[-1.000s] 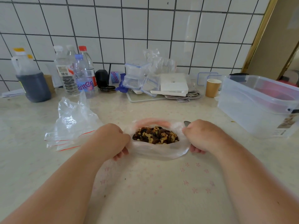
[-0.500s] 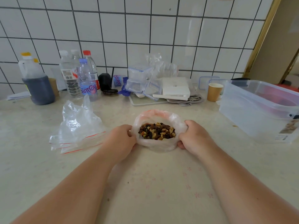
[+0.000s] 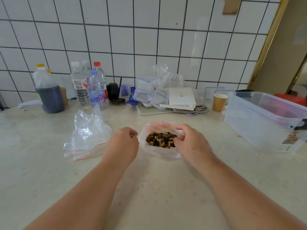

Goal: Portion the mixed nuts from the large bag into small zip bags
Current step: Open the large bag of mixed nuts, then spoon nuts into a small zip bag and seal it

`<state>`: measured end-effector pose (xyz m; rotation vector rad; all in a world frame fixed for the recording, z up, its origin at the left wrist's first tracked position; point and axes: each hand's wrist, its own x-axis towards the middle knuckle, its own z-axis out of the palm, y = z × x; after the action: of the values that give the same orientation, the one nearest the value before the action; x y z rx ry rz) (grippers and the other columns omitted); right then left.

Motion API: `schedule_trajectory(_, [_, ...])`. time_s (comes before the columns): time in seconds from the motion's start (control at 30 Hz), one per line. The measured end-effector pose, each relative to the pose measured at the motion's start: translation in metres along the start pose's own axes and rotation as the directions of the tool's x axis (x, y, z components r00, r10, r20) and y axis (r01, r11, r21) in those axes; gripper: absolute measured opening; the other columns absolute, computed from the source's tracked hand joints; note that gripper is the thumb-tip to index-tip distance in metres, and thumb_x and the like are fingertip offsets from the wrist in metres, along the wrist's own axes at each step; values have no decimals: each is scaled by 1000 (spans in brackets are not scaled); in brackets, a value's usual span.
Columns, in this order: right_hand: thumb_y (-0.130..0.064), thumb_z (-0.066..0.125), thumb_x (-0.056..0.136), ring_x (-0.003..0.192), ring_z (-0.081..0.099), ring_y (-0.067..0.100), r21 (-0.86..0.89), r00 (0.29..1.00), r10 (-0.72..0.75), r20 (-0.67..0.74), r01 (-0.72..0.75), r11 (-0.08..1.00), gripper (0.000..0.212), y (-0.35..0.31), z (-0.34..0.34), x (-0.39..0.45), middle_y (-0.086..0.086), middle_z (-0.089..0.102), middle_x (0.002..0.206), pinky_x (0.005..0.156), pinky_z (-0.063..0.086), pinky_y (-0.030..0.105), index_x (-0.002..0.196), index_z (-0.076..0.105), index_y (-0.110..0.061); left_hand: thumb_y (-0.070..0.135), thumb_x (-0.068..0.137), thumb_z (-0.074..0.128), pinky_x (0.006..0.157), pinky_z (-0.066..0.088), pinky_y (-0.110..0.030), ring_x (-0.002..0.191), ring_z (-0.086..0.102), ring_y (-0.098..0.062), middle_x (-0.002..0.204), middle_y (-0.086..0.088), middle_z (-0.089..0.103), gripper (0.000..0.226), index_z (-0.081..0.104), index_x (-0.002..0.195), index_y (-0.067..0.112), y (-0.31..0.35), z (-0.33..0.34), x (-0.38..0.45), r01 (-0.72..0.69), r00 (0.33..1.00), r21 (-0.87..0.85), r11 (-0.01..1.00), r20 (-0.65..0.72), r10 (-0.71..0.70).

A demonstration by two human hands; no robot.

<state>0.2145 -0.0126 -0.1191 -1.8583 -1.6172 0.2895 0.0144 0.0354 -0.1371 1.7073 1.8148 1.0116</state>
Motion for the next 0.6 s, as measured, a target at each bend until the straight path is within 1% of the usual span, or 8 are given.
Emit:
schedule_trajectory(0.07, [-27,58,92,86,64,13,59,999,-32,43,29,998,36,-8,5,1,-12,63,92,78,52,31,127,57,-36,10,90,54,76,59,-37,87,70,-23,101,0,74,29,67,112,22,5,-12,5,48,997,-48,998,60,-45])
schedule_trajectory(0.13, [-27,58,92,81,67,8,75,992,-75,97,68,995,34,-16,12,4,-13,65,91,72,50,23,125,58,-37,6,87,54,87,59,-43,97,69,-27,111,-2,71,35,65,115,24,9,-23,12,58,995,-35,998,89,-55])
schedule_trajectory(0.17, [-26,57,92,80,68,8,96,986,-96,133,84,992,34,-21,16,6,-13,66,93,70,51,24,125,59,-36,6,87,54,87,59,-42,98,69,-26,113,-2,69,36,65,115,26,8,-28,14,45,996,-20,999,84,-43])
schedule_trajectory(0.23, [-23,56,94,75,69,8,186,970,-125,210,86,979,33,-33,26,7,-11,67,95,72,58,31,125,61,-32,8,90,56,77,57,-34,94,66,-21,111,0,66,30,64,109,29,3,-39,17,2,999,28,1000,54,-4])
schedule_trajectory(0.33, [-19,56,96,72,71,6,283,950,-183,254,108,953,28,-50,44,9,-9,67,94,69,61,32,123,64,-23,9,92,57,64,45,-27,95,59,-17,115,4,65,28,67,109,29,-18,-60,18,-57,998,99,993,-13,59])
schedule_trajectory(0.43, [-20,58,96,71,71,4,305,939,-220,266,134,943,23,-71,65,9,-11,68,99,66,61,26,116,67,-25,8,88,61,80,41,-28,114,52,-20,125,5,62,39,68,121,28,-46,-83,17,-95,990,213,972,-79,114])
schedule_trajectory(0.53, [-19,59,93,84,70,6,236,928,-254,272,191,953,28,-92,87,12,-7,66,115,82,58,29,120,67,-25,8,85,65,95,38,-33,127,42,-26,135,1,55,43,67,124,27,-72,-92,12,-101,983,310,945,-117,143])
schedule_trajectory(0.6, [-19,59,92,102,67,17,213,928,-254,274,199,957,33,-105,99,14,-3,59,126,95,53,38,124,65,-23,10,86,66,100,45,-38,122,48,-29,140,2,51,42,66,125,26,-87,-92,9,-107,984,271,957,-112,141])
